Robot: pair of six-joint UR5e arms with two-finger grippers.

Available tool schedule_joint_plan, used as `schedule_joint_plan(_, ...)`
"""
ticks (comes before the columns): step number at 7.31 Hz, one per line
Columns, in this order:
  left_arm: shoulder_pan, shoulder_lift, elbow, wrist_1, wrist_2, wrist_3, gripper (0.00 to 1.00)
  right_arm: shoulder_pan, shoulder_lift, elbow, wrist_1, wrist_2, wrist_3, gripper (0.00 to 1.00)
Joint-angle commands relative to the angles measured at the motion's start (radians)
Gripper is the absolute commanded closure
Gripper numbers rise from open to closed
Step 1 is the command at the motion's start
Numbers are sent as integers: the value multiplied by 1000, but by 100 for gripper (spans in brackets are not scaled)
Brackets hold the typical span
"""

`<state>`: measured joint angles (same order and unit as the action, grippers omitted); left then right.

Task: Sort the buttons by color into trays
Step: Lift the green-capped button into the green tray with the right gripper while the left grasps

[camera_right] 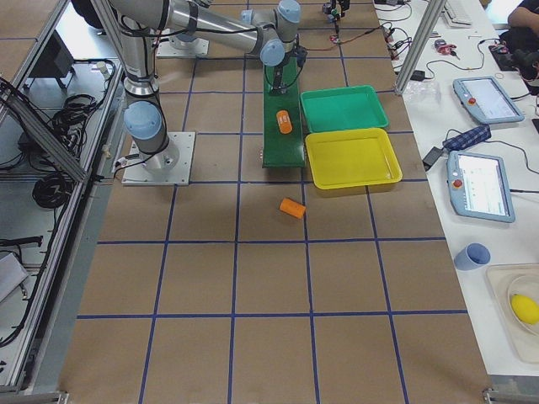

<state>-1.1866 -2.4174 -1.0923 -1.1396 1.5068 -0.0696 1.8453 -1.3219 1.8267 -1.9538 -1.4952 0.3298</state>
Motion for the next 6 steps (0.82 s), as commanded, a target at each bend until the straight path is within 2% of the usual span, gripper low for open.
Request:
schedule_joint_plan(1, 48, -34, -9, -3, -5, -12, 0, 0, 30, -1, -1, -2, 0, 8)
schedule_joint_plan(2, 48, -34, -12, -5, -2, -12, 0, 0, 45, -1, -1, -7, 2, 22)
schedule_joint_plan(4, 39, -35, -12, -6, 1, -12, 0, -1, 66, -3, -20, -11, 34, 76)
schedule_joint_plan(5, 41, -37, -9, -5, 1, -12, 7, -1, 61, -6, -20, -13, 32, 100)
schedule_joint_plan(6, 41, -39, -11, -6, 0, -12, 39, -9, 53, -16, -22, -14, 29, 100)
